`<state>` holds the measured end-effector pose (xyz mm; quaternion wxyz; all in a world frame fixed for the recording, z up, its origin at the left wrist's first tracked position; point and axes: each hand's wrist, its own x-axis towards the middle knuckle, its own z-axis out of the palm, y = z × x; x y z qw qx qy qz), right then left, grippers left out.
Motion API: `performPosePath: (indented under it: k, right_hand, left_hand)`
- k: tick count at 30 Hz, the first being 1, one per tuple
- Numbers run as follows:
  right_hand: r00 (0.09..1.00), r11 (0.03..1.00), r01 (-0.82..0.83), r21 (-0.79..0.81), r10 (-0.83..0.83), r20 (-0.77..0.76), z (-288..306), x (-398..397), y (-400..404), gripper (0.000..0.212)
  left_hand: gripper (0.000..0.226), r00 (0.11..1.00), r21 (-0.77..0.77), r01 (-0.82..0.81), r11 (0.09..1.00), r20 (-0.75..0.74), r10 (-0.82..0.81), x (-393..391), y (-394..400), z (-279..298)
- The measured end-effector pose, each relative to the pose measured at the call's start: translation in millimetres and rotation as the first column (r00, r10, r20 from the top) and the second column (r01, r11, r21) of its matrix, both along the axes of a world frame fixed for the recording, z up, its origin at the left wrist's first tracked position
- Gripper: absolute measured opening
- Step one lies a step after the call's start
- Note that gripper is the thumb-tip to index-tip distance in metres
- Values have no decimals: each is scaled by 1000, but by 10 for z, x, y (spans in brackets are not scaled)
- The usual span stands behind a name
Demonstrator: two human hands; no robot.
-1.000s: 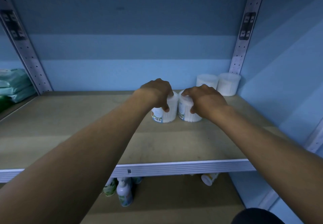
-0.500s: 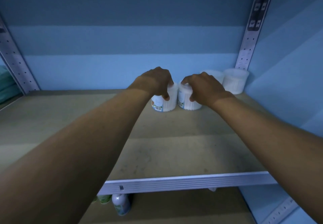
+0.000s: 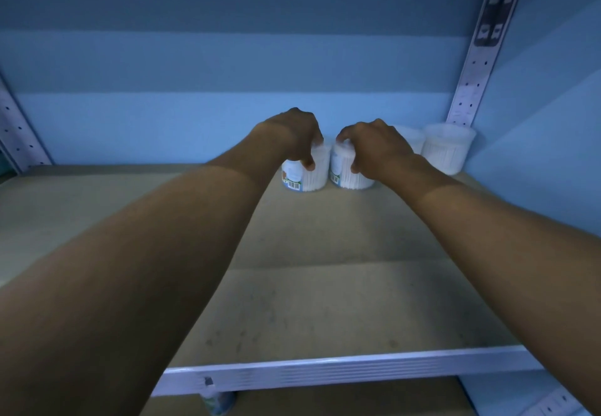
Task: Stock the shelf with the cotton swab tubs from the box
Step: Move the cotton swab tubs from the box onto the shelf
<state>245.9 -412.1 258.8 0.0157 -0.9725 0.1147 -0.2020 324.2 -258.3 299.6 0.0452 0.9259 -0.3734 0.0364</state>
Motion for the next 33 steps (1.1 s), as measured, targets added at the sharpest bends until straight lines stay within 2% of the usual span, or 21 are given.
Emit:
performPosePath:
  k: [13,20,33]
  right_hand:
    - [1000,999,14,-36,-14,10,15,175,-93,60]
    - [1000,997,31,-70,-31,1,-8,268,-118,53]
    - [998,996,46,-73,-50,-49,16,344,-139,62]
  left_hand:
    - [65,998,54,23,998,65,-26,227,-115,-32]
    - [66,999,57,-4,998,39,2,296,-169,-54]
    - [64,999,67,-18,998,49,15,355,-219,-76]
